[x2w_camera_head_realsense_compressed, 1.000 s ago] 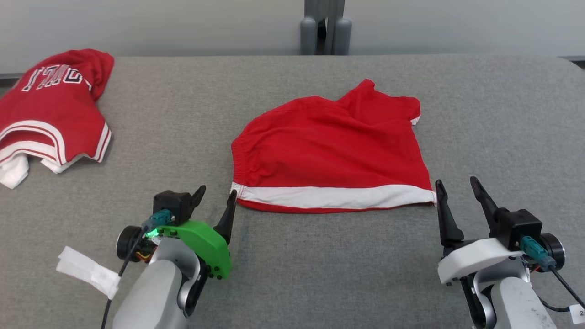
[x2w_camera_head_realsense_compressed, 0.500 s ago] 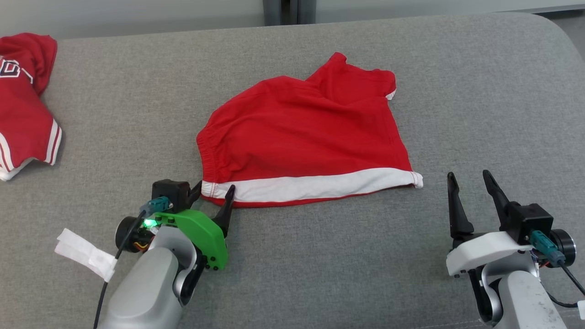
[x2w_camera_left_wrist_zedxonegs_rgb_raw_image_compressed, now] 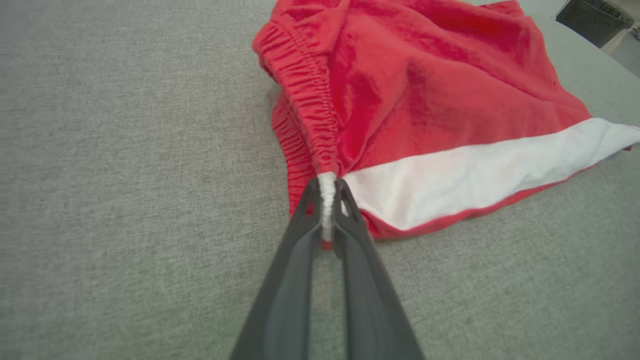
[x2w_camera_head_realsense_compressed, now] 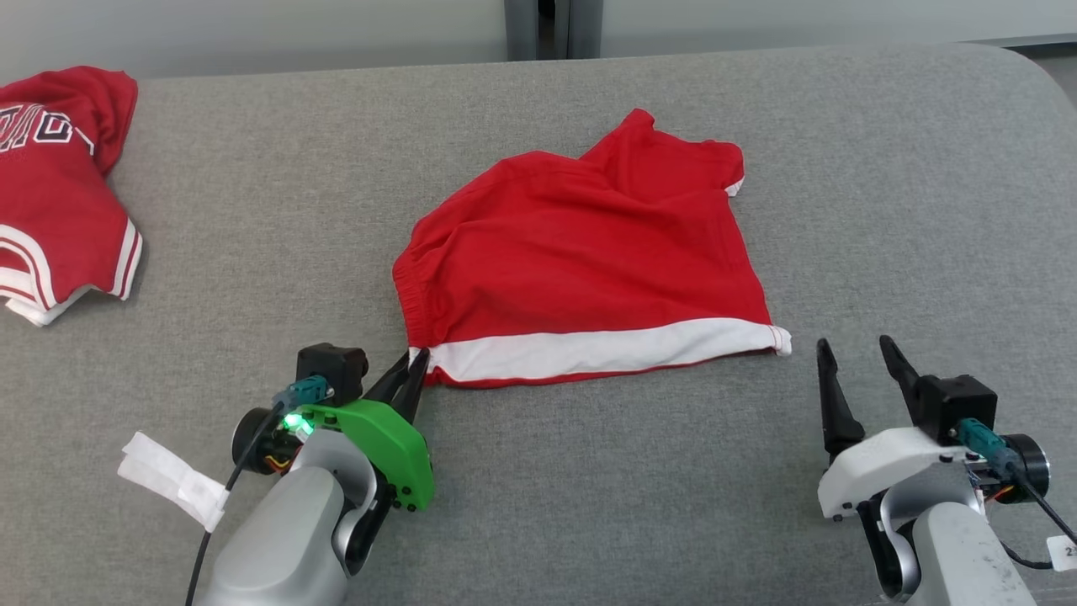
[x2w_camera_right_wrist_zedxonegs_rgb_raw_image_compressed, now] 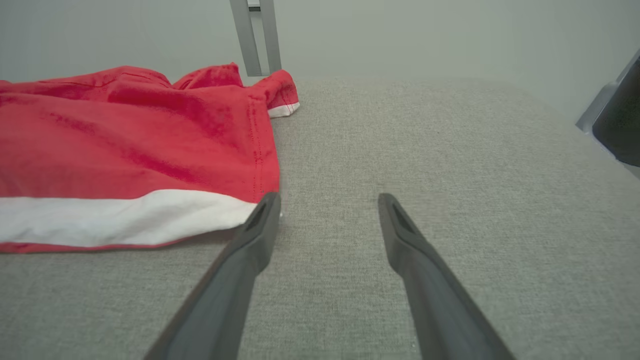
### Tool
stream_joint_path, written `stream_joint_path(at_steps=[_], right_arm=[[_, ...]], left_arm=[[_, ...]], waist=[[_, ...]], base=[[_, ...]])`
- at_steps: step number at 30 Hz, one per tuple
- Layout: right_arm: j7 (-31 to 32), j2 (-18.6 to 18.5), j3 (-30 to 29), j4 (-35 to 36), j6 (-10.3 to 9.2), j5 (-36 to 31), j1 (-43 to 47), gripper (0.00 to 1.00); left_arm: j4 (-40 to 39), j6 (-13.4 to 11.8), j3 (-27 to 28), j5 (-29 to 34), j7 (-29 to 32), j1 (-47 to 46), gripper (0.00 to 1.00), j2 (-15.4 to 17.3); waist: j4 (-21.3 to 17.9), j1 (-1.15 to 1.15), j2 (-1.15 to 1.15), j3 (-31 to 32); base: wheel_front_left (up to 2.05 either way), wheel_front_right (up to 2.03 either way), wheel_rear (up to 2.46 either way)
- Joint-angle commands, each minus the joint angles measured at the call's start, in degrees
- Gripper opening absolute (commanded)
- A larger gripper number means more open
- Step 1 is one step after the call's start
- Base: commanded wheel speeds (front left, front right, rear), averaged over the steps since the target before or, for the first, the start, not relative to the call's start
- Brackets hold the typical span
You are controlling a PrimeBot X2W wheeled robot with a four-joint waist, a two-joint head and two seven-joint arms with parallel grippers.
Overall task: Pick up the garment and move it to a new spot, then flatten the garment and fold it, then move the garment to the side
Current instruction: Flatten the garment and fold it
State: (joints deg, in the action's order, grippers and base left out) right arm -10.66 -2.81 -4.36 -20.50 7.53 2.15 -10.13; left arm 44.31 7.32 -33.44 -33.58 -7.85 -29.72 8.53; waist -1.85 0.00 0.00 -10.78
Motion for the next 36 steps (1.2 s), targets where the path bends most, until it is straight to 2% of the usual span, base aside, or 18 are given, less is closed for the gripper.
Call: stream_joint_path(at_steps=[1, 9, 17, 26, 27, 28, 29, 31, 34, 36], right_arm=[[1.0, -0.16, 0.37, -0.79, -0.08, 0.54, -1.26, 1.0], [5.55, -0.15, 1.82, -7.43, -0.08, 3.06, -5.9, 1.0], [6.7, -0.19, 5.09, -14.35, -0.08, 4.16, -9.85, 1.0], [5.91, -0.16, 8.12, -16.73, -0.08, 5.73, -11.09, 1.0], [5.69, -0.16, 8.36, -16.74, -0.08, 5.91, -11.21, 0.85], [5.47, -0.16, 8.5, -16.72, -0.08, 5.78, -11.29, 0.76], [5.27, -0.17, 8.58, -16.55, -0.08, 5.57, -11.36, 0.59], [4.92, -0.17, 8.74, -16.1, -0.08, 5.4, -11.44, 0.49], [4.66, -0.16, 8.98, -15.5, -0.08, 5.41, -11.28, 0.41], [3.97, -0.17, 8.95, -14.85, -0.08, 5.3, -11.14, 0.31]], left_arm=[[0.19, 0.21, -0.19, -0.45, -0.6, -0.43, 0.0, 0.45], [0.95, 0.21, -0.94, -0.56, -2.84, -0.49, 0.0, -0.13], [1.52, 0.21, -1.39, -0.72, -3.82, -1.19, 0.0, -0.46], [1.86, 0.13, -1.41, -1.05, -4.38, -1.63, 0.0, 0.13], [1.89, 0.13, -1.42, -1.07, -4.47, -1.67, 0.0, 0.22], [1.92, 0.13, -1.43, -1.08, -4.49, -1.69, 0.0, 0.27], [1.94, 0.13, -1.46, -1.16, -4.42, -1.71, 0.0, 0.33], [1.99, 0.13, -1.51, -1.3, -4.51, -1.69, 0.0, 0.39], [2.02, 0.09, -1.57, -1.46, -4.63, -1.78, 0.0, 0.37], [2.01, 0.04, -1.6, -1.51, -4.74, -1.86, 0.0, 0.4]], waist=[[0.33, 0.0, 0.0, 0.2], [2.1, 0.0, 0.0, -0.01], [3.24, 0.0, 0.0, -0.64], [3.05, 0.0, 0.0, -1.16], [2.98, 0.0, 0.0, -1.22], [2.93, 0.0, 0.0, -1.25], [2.87, 0.0, 0.0, -1.28], [2.78, 0.0, 0.0, -1.32], [2.69, 0.0, 0.0, -1.36], [2.63, 0.0, 0.0, -1.37]], base=[[0.0, 0.0, 0.0], [0.0, 0.0, 0.0], [0.0, 0.0, 0.0], [0.0, 0.0, 0.0], [0.0, 0.0, 0.0], [0.0, 0.0, 0.0], [0.0, 0.0, 0.0], [0.0, 0.0, 0.0], [0.0, 0.0, 0.0], [0.0, 0.0, 0.0]])
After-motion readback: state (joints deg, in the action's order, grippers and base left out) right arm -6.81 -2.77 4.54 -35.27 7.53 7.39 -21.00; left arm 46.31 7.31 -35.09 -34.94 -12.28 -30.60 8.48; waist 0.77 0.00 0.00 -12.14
